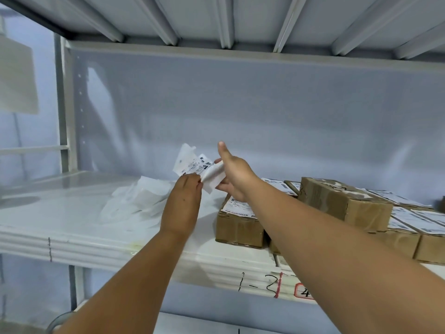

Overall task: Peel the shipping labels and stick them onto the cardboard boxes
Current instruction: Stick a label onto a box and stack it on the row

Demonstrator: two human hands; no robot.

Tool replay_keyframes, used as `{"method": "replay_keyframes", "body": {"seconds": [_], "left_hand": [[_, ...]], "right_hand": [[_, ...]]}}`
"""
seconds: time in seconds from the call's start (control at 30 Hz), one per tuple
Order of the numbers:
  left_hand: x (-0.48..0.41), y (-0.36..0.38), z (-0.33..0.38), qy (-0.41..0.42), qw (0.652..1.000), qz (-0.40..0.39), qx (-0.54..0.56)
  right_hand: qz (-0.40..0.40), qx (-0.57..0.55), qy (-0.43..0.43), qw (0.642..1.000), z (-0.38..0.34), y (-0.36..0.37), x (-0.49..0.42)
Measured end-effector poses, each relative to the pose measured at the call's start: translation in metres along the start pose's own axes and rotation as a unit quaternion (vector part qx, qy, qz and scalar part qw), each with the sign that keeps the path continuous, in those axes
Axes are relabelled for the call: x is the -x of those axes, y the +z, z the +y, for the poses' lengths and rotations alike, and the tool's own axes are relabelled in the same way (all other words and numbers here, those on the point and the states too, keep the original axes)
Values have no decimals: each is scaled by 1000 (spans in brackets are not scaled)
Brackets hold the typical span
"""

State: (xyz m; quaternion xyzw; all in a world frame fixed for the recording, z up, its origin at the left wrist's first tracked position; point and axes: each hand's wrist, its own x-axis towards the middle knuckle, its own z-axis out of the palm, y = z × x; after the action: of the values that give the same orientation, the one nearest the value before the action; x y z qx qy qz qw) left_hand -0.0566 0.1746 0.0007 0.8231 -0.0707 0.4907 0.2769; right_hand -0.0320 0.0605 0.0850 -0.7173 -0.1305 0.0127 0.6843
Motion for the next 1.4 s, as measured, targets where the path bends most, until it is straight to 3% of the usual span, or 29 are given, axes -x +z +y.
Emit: {"method": "replay_keyframes", "body": {"seconds": [0.13, 0.27, 0.6, 0.83, 1.03, 1.17, 1.4], "left_hand": [[0, 0, 1, 15, 1000, -16, 16], [1, 1, -2, -6, 999, -24, 24], [-1, 1, 1, -96, 995, -7, 8], [0, -1, 2, -59, 995, -30, -81], [3, -4, 7, -53, 989, -44, -129], [3, -5, 9, -44, 986, -63, -151], [4, -4, 10, -40, 976, -96, -191]], "right_hand": [[39, 20, -47, 998, 7, 3, -4], [8, 4, -41, 999, 6, -2, -2], [45, 190, -62, 979, 7, -7, 6], [124, 239, -68, 961, -5, -10, 14], [169, 285, -130, 935, 0, -1, 18], [193, 277, -134, 932, 2, 2, 18], [256, 165, -40, 952, 7, 0, -3]]}}
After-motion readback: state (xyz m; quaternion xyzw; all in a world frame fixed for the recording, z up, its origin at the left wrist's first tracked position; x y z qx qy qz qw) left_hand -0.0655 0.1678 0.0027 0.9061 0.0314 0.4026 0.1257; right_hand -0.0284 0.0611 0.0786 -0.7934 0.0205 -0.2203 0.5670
